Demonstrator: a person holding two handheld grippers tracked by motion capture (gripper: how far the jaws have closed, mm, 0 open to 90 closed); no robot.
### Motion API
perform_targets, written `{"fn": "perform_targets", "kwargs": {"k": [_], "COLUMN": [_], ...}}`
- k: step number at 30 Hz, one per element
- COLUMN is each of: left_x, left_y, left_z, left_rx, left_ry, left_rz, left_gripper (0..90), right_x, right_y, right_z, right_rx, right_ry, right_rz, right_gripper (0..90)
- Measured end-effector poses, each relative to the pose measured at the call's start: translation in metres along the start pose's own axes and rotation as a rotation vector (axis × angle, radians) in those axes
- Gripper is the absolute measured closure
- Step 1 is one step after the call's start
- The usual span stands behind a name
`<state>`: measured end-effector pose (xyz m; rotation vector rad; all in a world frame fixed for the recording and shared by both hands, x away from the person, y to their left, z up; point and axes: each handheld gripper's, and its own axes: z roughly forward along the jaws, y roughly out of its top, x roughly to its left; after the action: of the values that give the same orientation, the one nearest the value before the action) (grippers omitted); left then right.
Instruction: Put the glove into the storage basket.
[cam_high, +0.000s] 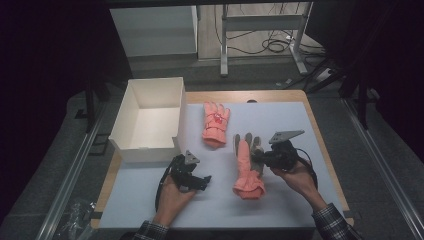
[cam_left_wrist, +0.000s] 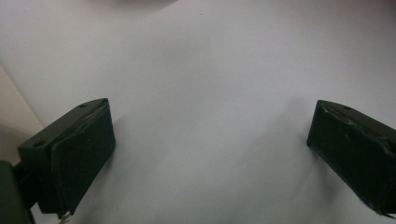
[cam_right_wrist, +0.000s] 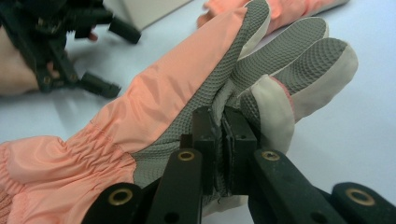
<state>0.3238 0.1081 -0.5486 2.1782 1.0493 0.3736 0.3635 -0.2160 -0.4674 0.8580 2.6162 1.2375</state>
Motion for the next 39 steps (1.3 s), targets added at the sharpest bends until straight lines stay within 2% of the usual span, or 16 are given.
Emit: {"fn": "perform_targets", "kwargs": {"k": [7,12,17,25,31,39], "left_x": [0.000,0.000,0.000,0.000,0.000,0.000], "left_y": [0.000,0.000,0.000,0.000,0.000,0.000], "left_z": [0.000,0.000,0.000,0.000,0.000,0.000], "left_rx": [-0.001,-0.001,-0.001,-0.001,0.000,-0.001], "left_ry": [0.001,0.000,0.000,0.000,0.000,0.001], "left_rz": [-0.003,-0.004,-0.004,-0.003,-0.003,0.001], "left_gripper": [0.9,0.9,0.9,0.9,0.9,0.9], "right_x": [-0.002,-0.005,-0.007,-0.010,-0.012,-0.015], "right_y": [-0.012,-0.021,-0.023,-0.021,-0.017,-0.005], "right_z": [0.011,0.022,0.026,0.023,0.017,0.011], "right_rx": [0.031,0.053,0.051,0.028,0.016,0.004], "right_ry": [0.010,-0.004,-0.003,-0.042,-0.058,-0.076], "right_rz": [-0.006,-0.019,-0.021,-0.034,-0.040,-0.023], "right_gripper": [84.7,84.6,83.5,66.1,60.8,55.1]}}
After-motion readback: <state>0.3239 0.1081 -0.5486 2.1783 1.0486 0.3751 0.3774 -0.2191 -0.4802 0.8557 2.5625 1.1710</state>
